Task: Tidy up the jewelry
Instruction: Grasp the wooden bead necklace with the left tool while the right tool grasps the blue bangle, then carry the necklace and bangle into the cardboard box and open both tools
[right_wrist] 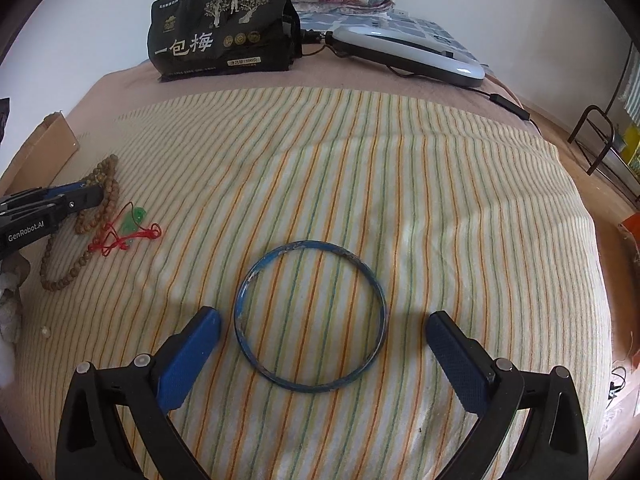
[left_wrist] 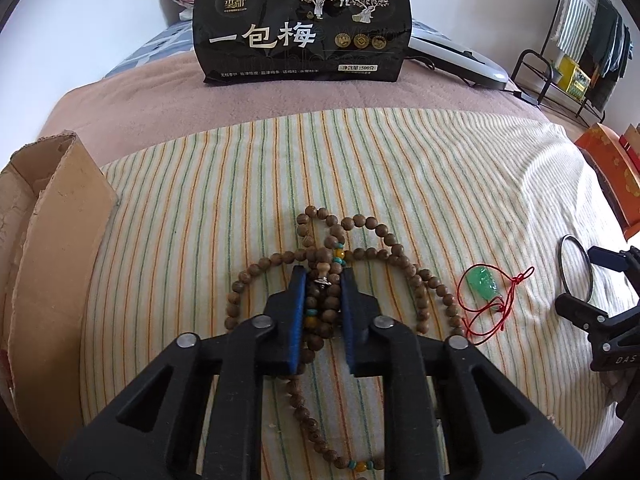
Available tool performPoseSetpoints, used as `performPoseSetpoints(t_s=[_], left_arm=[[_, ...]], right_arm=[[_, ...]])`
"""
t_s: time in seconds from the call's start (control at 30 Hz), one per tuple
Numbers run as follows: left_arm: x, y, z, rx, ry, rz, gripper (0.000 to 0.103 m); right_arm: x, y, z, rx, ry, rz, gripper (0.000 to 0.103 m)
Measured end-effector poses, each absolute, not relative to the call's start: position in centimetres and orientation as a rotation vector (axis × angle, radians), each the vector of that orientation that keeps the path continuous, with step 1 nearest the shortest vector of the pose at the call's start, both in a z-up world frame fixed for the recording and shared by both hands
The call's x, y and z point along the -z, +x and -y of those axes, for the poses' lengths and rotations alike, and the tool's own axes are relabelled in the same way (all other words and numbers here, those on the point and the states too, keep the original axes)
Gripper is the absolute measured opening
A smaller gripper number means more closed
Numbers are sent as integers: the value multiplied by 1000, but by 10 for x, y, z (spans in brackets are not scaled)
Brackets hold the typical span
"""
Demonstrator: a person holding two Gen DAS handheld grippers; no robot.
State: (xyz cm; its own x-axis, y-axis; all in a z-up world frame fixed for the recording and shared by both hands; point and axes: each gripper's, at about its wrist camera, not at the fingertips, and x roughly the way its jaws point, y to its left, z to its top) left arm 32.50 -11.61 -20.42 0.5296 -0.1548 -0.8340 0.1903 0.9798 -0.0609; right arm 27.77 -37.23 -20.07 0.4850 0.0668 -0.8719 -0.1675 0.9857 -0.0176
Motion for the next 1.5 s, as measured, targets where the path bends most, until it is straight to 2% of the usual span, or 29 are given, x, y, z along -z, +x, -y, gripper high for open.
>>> performPoseSetpoints(t_s=[0.2,0.27,0.33,0.37,0.8,1.5], left_arm=[[201,325,109,222,-3,-1007,10],[200,324,107,225,-17,-1012,10],[197,322,106,224,-20,-1011,10],[196,320,106,225,-21,-1010,10],[151,295,95,235,-26,-927,10],[43,238,74,268,-38,-752,10]], right_arm=[[200,279,372,-153,-97,-1049,100],[198,277,373,-150,-89,-1034,93],[196,275,374,-150,-88,-1021,76],[194,275,374,-149,-90,-1017,73],[176,257,375,-159,-67,-999,73],[84,204,354,-192,-93,-850,73]])
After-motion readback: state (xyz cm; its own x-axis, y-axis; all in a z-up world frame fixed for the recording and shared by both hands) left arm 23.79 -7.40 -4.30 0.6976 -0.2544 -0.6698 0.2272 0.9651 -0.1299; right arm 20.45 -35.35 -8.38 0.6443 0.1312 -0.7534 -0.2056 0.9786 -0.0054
